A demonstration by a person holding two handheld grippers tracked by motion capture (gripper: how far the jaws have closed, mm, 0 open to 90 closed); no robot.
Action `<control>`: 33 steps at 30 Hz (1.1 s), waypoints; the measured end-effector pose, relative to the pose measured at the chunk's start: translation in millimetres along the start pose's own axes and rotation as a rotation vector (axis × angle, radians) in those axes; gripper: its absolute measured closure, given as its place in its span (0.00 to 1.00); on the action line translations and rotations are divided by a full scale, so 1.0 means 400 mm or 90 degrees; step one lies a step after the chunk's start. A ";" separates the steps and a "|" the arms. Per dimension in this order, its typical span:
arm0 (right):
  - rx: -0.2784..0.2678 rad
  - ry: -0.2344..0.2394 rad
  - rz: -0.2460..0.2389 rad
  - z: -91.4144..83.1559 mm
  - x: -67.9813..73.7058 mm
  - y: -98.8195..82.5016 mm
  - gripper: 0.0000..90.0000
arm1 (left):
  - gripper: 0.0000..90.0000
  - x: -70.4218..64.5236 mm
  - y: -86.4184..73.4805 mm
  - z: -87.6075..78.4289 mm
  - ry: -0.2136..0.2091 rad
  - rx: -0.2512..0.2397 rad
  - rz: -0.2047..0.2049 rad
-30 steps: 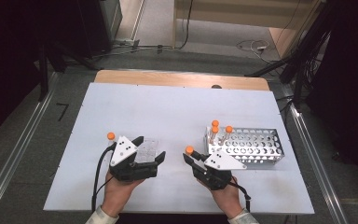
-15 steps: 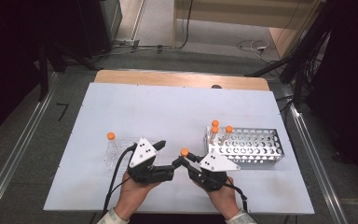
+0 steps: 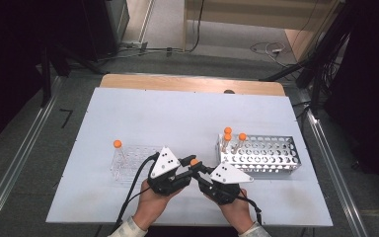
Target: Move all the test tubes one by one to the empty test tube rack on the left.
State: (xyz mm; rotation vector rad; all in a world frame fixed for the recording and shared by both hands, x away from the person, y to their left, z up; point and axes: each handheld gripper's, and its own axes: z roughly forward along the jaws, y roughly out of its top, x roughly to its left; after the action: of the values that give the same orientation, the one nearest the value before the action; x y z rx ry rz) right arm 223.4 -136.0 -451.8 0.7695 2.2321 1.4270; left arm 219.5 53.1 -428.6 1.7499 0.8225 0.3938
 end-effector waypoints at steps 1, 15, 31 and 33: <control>0.001 0.000 0.004 0.001 -0.001 -0.001 0.80 | 0.77 0.001 -0.001 0.002 0.001 0.001 -0.001; 0.011 0.020 0.035 -0.011 -0.020 -0.004 0.47 | 0.78 0.014 0.010 -0.009 0.008 -0.012 -0.006; 0.028 -0.007 0.080 -0.037 -0.052 -0.025 0.27 | 0.78 0.033 0.039 -0.043 -0.003 -0.043 -0.024; 0.030 -0.007 0.076 -0.038 -0.050 -0.027 0.27 | 0.78 0.037 0.045 -0.054 0.003 -0.051 -0.025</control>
State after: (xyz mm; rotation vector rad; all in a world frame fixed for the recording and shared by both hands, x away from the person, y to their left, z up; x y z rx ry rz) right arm 227.7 -162.9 -455.1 0.9377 2.2523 1.4249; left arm 222.0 75.9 -406.6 1.6568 0.8318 0.3996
